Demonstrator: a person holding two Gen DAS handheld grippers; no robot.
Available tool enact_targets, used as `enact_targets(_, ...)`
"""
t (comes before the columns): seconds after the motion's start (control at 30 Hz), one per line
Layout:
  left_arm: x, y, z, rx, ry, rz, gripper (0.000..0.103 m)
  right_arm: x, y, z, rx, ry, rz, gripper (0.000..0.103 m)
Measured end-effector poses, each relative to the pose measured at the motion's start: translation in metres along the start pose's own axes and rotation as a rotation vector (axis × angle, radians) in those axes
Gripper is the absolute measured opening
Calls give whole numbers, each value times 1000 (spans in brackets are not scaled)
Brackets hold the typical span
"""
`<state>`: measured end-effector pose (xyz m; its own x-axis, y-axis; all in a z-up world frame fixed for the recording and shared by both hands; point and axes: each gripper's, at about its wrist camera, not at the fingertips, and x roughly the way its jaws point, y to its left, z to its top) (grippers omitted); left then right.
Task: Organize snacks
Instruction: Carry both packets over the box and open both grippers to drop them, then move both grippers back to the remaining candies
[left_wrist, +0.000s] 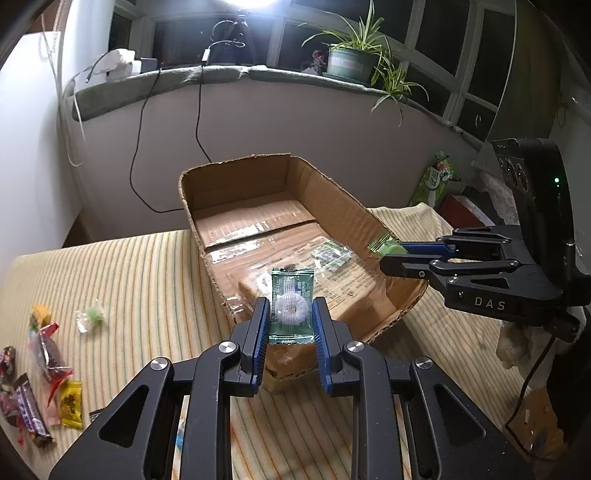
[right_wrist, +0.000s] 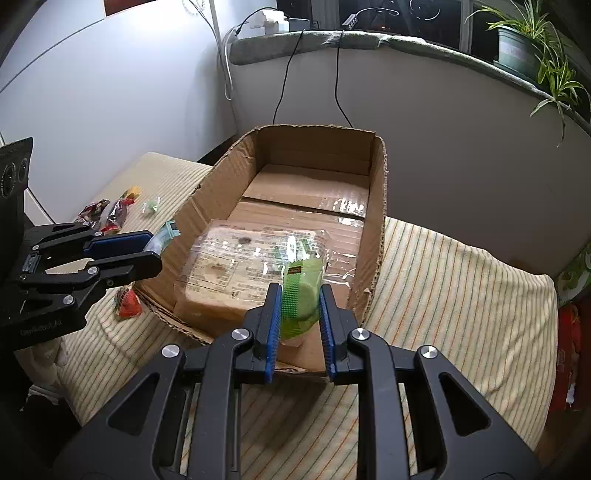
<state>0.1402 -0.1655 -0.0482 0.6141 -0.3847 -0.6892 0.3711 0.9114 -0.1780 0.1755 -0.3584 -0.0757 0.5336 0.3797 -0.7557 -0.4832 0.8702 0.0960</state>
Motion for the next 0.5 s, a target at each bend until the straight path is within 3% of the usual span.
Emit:
enact_targets(0.13, 1, -3, 0, 9, 6, 0, 22, 1, -3, -1, 4, -1, -4, 21)
enact_targets(0.27, 1, -3, 1, 7, 4, 3, 34, 1, -3, -1, 4, -5, -15, 29)
enact_targets(0.33, 1, -2, 1, 4, 5, 2, 35, -1, -3, -1, 6, -13, -24, 53)
enact_targets(0.5, -4, -1, -1, -1, 0, 3, 40, -7, 1, 0, 2, -44, -46, 73)
